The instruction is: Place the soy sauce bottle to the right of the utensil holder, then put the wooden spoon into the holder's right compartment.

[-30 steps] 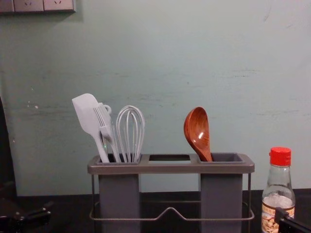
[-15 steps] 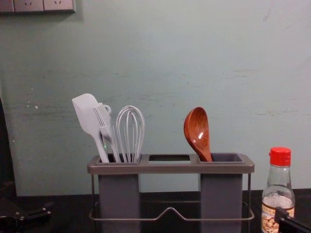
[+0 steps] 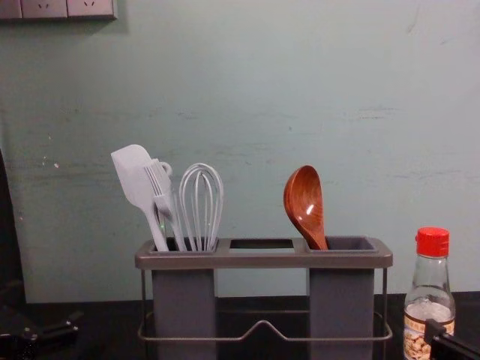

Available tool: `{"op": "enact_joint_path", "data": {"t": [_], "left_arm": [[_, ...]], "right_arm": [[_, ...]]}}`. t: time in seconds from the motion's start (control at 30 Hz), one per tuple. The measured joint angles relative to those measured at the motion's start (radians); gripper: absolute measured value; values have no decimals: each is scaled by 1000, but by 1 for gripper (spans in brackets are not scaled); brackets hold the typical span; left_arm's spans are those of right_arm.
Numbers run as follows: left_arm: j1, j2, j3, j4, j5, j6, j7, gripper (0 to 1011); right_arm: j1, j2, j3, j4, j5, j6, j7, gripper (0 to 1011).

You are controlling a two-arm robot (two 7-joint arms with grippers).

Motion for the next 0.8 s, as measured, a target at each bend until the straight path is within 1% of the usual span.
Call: {"op": "enact_joint_path", "data": {"t": [0.8], "left_arm": [[0,0,0,0,0,0,0,1011]], "right_arm": [[0,0,0,0,0,-1,-1,1002]]}}
